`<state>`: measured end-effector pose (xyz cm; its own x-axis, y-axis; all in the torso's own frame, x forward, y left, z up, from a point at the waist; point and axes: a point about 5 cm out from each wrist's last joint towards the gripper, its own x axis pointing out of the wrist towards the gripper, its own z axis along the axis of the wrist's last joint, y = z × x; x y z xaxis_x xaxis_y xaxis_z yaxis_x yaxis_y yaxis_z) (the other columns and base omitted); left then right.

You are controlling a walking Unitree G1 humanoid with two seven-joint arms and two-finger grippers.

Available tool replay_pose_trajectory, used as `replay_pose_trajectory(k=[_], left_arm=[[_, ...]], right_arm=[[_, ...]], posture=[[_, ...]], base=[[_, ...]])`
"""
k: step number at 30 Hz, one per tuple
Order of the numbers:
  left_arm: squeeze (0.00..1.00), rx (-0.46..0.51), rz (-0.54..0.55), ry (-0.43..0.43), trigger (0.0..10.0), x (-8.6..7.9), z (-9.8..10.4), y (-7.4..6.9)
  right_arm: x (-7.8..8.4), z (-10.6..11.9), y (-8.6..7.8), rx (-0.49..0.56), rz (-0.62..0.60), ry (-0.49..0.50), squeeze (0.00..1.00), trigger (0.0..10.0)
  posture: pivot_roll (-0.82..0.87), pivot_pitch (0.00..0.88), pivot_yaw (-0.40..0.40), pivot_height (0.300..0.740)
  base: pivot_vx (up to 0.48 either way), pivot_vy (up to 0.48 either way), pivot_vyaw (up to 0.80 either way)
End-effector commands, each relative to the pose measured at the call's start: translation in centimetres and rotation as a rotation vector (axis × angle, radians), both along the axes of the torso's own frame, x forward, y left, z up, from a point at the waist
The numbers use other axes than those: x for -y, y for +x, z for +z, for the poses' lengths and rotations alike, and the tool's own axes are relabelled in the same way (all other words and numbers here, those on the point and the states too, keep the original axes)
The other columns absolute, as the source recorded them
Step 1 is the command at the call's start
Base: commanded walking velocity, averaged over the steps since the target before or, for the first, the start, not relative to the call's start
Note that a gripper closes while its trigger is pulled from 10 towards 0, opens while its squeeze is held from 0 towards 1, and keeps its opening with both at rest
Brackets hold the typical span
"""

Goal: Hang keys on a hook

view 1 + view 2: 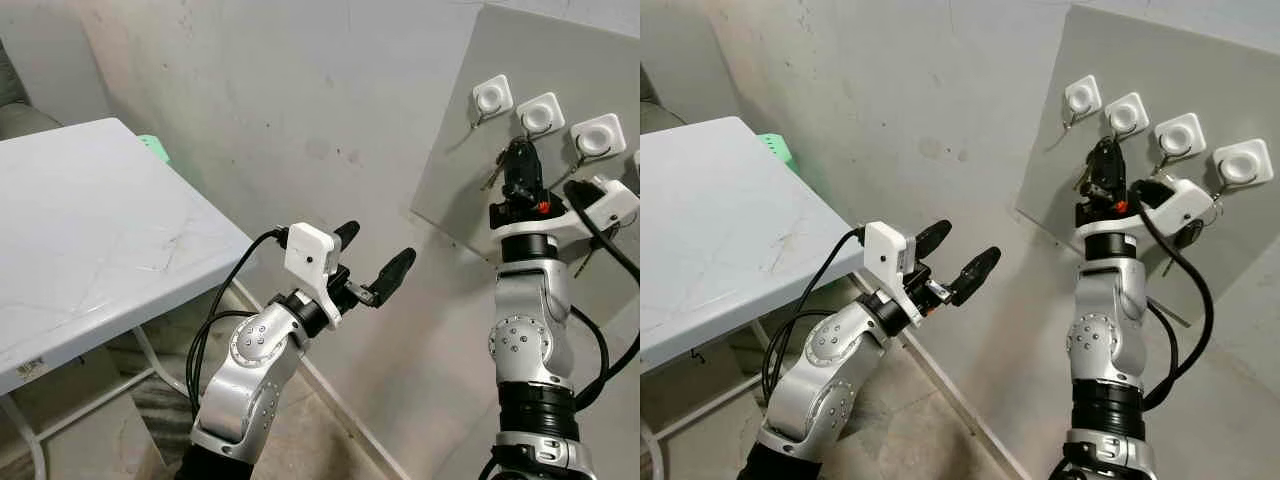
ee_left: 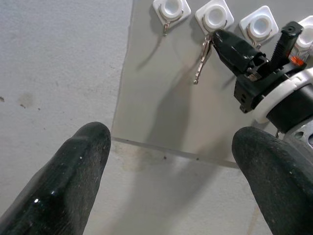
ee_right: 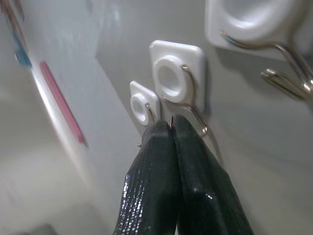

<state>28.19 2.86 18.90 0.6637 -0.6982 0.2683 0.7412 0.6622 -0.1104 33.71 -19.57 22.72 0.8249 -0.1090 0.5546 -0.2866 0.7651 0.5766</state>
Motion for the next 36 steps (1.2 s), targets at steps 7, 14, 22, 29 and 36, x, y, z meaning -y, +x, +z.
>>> replay_pose_trajectory(k=[7,14,22,29,36], left_arm=[[0.00,0.016,-0.013,-0.016,10.0,0.2,0.8,-0.1],[0.00,0.016,-0.008,-0.020,10.0,0.2,0.9,-0.2],[0.00,0.012,-0.004,-0.025,10.0,0.2,0.9,-0.2],[0.00,0.011,-0.006,-0.028,10.0,0.2,0.9,-0.3],[0.00,-0.006,0.015,-0.033,10.0,0.0,0.6,-0.1]], right_arm=[[0.6,-3.0,-0.2,-0.115,0.027,0.141,0.00,10.0],[0.8,-3.9,-0.1,-0.144,0.047,0.223,0.00,10.0],[0.9,-4.1,-0.2,-0.119,0.093,0.338,0.00,10.0],[0.8,-4.0,-0.3,-0.120,0.107,0.308,0.00,10.0],[0.0,-4.5,-0.4,-0.153,0.102,0.131,1.00,10.0]], posture=[[-0.01,0.011,-0.056,0.740],[-0.01,0.013,-0.058,0.740],[-0.01,0.015,-0.062,0.740],[-0.01,0.015,-0.062,0.740],[-0.01,0.018,-0.065,0.740]], base=[[0.000,0.000,0.00],[0.000,0.000,0.00],[0.000,0.000,0.00],[0.000,0.000,0.00],[0.000,0.000,0.00]])
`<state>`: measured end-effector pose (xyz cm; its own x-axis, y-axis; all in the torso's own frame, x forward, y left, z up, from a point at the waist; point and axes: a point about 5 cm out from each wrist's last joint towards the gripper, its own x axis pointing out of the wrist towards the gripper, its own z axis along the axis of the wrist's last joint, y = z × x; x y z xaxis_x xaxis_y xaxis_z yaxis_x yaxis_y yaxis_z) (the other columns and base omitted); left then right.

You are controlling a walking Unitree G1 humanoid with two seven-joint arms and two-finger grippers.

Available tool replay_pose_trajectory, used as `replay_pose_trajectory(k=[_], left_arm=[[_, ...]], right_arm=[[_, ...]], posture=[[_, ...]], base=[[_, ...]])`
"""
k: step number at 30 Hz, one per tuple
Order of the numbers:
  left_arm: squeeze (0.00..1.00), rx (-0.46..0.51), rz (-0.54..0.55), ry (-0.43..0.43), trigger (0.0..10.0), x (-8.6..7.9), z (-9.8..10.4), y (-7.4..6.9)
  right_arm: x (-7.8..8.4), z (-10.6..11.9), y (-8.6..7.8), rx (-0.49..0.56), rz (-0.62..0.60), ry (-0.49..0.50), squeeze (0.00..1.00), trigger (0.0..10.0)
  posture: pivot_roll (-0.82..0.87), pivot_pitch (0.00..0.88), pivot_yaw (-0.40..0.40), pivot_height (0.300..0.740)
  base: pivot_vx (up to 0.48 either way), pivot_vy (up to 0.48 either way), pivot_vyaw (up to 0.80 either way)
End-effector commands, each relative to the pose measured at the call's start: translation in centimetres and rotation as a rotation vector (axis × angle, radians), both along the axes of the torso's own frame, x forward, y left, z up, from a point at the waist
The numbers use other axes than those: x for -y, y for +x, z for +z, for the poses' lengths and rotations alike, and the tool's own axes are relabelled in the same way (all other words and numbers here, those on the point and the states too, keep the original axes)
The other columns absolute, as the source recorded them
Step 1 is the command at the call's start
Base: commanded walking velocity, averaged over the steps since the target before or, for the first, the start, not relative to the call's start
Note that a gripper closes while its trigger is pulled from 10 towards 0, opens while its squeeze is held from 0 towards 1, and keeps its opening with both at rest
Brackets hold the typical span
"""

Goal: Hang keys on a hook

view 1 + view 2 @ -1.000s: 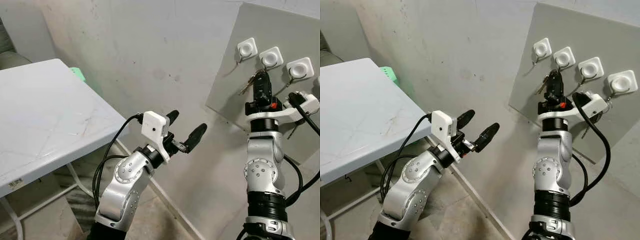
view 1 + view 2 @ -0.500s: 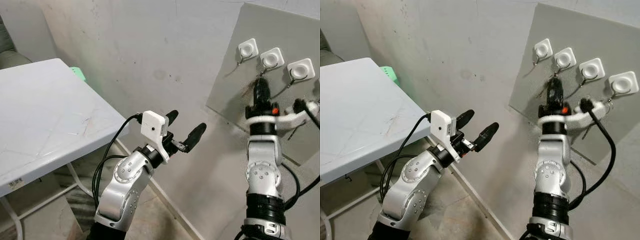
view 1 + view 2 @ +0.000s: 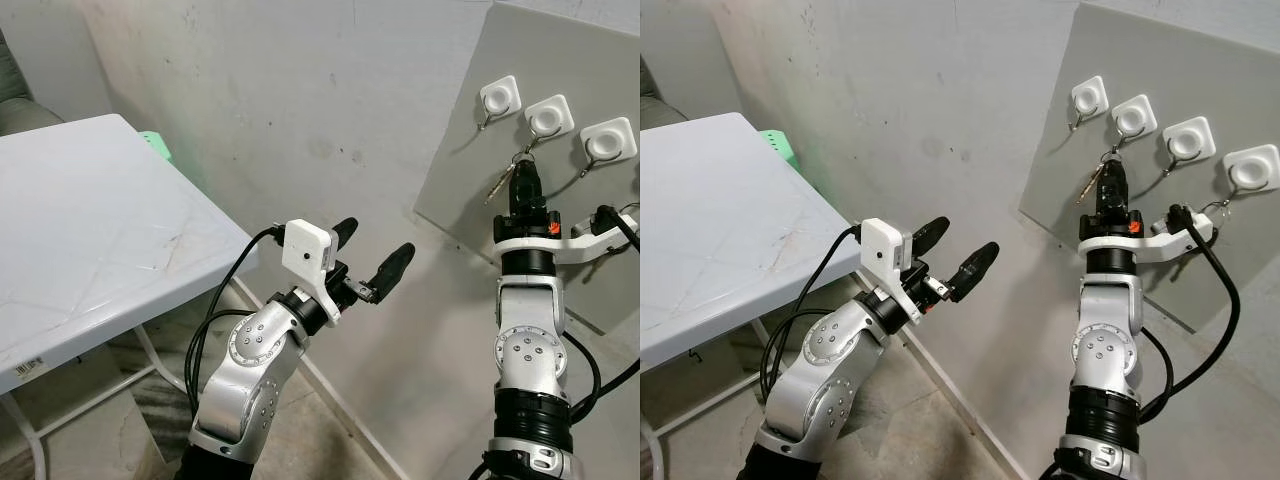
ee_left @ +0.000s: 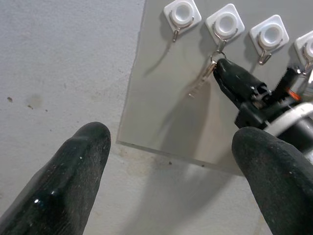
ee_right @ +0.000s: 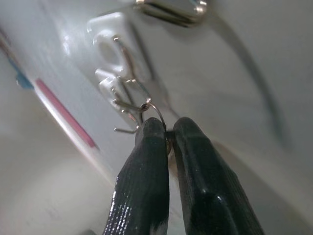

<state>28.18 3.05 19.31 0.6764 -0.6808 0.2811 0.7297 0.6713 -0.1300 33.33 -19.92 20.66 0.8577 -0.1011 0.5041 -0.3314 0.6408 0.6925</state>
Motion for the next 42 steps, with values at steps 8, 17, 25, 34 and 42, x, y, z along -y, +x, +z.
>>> replay_pose_trajectory(k=[8,17,25,34,42], left_arm=[[0.00,-0.063,0.111,-0.012,10.0,-1.2,-1.6,0.8],[0.00,-0.211,0.306,-0.042,10.0,-4.4,-5.4,2.2],[0.00,-0.349,0.481,-0.021,10.0,-8.3,-10.4,2.6],[0.00,-0.349,0.567,0.020,10.0,-10.6,-12.4,1.9],[0.00,-0.306,0.546,-0.069,10.0,-10.7,-11.8,0.9]], right_arm=[[-1.5,-4.5,-0.9,-0.167,0.035,-0.169,1.00,10.0],[-2.0,-7.9,-2.3,-0.272,0.015,-0.355,1.00,10.0],[-1.6,-13.2,-4.5,-0.460,-0.030,-0.572,1.00,10.0],[-0.9,-15.6,-6.2,-0.547,-0.071,-0.732,0.00,10.0],[-0.9,-15.7,-7.9,-0.521,-0.124,-0.791,0.00,10.0]], posture=[[-0.01,0.017,-0.065,0.740],[0.00,0.000,-0.063,0.740],[0.00,0.000,-0.061,0.740],[-0.01,0.000,-0.050,0.740],[-0.01,0.000,-0.046,0.740]], base=[[0.000,0.000,0.00],[0.000,0.000,0.00],[0.000,0.000,0.00],[0.000,0.000,0.00],[0.000,0.000,0.00]])
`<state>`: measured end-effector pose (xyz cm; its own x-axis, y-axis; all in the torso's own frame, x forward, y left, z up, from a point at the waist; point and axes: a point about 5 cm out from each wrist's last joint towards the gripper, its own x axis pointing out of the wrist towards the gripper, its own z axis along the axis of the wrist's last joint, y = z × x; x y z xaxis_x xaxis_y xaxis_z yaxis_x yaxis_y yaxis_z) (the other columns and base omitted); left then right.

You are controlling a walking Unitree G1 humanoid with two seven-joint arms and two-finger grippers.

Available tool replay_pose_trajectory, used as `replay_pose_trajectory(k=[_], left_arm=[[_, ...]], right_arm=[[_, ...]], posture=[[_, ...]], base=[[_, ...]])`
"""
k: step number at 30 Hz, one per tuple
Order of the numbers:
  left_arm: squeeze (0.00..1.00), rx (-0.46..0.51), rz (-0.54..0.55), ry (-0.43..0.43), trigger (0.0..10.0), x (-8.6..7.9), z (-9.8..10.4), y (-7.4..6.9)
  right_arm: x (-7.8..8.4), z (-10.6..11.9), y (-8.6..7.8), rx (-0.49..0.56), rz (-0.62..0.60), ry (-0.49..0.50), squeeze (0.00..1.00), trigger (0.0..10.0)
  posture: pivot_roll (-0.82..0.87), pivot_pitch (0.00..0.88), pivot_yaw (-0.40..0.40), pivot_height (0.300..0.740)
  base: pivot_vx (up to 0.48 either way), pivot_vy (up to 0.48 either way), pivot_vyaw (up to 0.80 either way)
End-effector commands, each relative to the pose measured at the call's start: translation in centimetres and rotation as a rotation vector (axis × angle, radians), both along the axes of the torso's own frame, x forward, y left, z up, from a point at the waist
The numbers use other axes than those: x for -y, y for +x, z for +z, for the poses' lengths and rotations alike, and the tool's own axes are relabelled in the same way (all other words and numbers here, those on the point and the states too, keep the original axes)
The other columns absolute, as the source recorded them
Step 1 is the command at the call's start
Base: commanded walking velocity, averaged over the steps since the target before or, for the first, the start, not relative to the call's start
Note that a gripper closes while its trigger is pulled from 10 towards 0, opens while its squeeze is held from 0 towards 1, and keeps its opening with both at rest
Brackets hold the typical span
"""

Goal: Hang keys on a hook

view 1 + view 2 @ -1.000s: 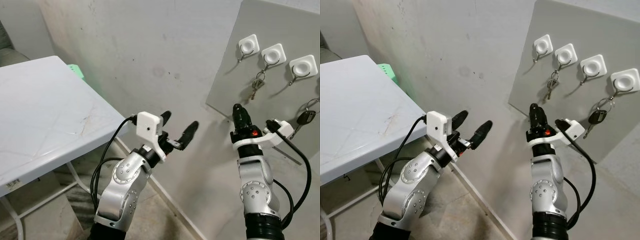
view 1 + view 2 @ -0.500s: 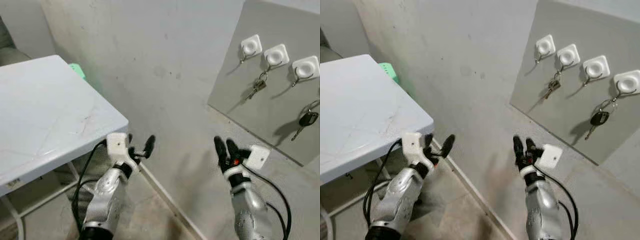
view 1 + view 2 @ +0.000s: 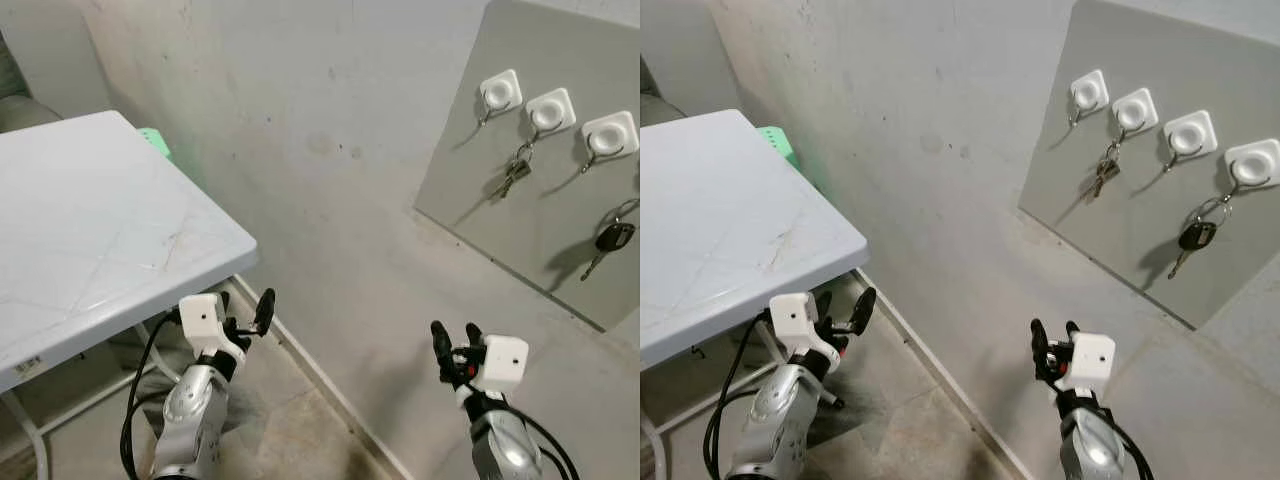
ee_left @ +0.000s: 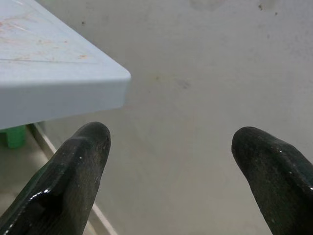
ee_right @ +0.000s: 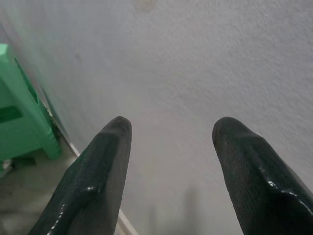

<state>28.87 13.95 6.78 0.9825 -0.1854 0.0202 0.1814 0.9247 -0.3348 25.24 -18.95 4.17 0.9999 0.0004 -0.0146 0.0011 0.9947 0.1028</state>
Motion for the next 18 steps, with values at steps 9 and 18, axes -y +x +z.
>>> replay_pose_trajectory(k=[9,18], left_arm=[[0.00,0.042,-0.037,-0.038,10.0,-0.4,1.0,-0.6],[0.00,0.046,-0.034,-0.025,10.0,-0.9,1.8,0.5]], right_arm=[[-0.6,2.0,-0.2,0.086,0.026,-0.024,0.00,10.0],[-0.5,2.4,0.4,0.082,0.047,-0.090,0.00,10.0]], posture=[[-0.02,0.000,-0.035,0.740],[-0.02,0.002,-0.029,0.740]], base=[[0.000,0.000,0.00],[0.000,0.000,0.32]])
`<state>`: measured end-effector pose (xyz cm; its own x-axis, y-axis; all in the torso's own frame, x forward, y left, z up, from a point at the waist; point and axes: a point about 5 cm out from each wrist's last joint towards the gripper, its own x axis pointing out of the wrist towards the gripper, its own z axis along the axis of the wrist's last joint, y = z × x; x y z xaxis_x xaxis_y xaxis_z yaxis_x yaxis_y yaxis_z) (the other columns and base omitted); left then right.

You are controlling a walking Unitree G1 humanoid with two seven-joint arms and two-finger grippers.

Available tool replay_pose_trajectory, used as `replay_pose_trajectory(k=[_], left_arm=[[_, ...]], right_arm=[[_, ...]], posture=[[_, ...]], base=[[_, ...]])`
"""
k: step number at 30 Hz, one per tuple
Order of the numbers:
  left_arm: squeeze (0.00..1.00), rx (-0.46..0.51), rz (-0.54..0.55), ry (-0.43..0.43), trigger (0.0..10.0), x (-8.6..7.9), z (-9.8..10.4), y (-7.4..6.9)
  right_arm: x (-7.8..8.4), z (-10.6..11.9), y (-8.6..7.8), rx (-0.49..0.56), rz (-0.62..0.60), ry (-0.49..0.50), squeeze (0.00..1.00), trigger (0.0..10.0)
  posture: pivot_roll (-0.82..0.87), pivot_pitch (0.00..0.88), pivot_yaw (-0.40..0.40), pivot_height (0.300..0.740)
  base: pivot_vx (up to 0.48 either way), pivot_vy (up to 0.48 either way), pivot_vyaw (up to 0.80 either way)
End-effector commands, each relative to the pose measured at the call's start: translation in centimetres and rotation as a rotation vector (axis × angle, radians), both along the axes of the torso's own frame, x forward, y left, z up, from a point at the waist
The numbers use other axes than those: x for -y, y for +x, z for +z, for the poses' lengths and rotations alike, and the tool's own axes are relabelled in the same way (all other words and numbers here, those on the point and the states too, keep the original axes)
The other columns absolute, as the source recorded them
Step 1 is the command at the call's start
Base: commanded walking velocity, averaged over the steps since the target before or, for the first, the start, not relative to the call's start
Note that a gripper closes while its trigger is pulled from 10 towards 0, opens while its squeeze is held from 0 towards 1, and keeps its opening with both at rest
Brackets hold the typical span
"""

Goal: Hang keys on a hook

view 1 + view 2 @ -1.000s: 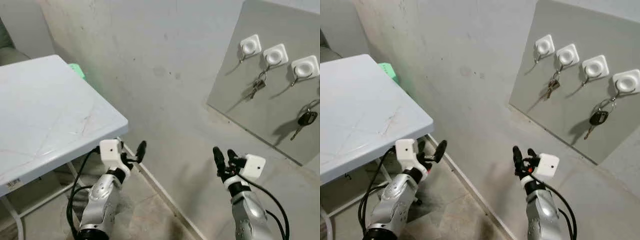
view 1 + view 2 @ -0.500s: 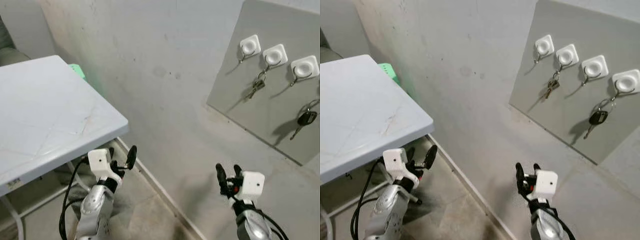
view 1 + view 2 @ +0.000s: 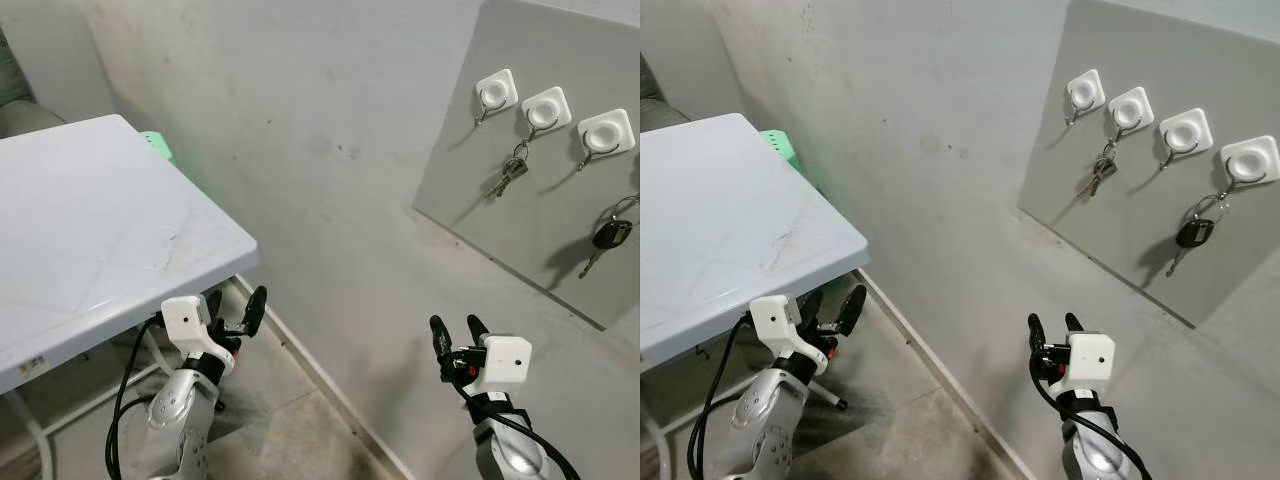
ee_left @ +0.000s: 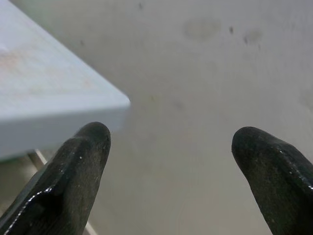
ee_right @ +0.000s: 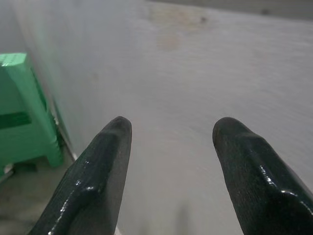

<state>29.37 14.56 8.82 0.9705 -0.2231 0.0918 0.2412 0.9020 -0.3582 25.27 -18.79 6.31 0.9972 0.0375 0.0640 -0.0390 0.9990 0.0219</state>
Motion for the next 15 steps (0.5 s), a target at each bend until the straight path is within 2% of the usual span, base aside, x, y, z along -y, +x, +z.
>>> replay_pose_trajectory(k=[1,9,15], left_arm=[[0.00,-0.017,0.006,0.012,10.0,-0.2,-0.2,0.1],[0.00,-0.017,0.022,0.028,10.0,-0.2,0.3,1.1],[0.00,-0.018,0.016,0.043,10.0,-0.2,0.2,1.2]], right_arm=[[-0.4,0.3,0.4,0.002,0.014,-0.024,0.00,10.0],[-0.6,0.5,0.8,-0.001,0.022,-0.029,0.00,10.0],[-0.5,0.7,1.0,0.001,0.025,-0.041,0.00,10.0]], posture=[[-0.02,0.002,-0.029,0.740],[-0.02,0.000,-0.033,0.740],[-0.02,0.000,-0.038,0.740]], base=[[0.000,0.000,0.80],[0.000,0.000,0.80],[0.000,0.000,0.80]])
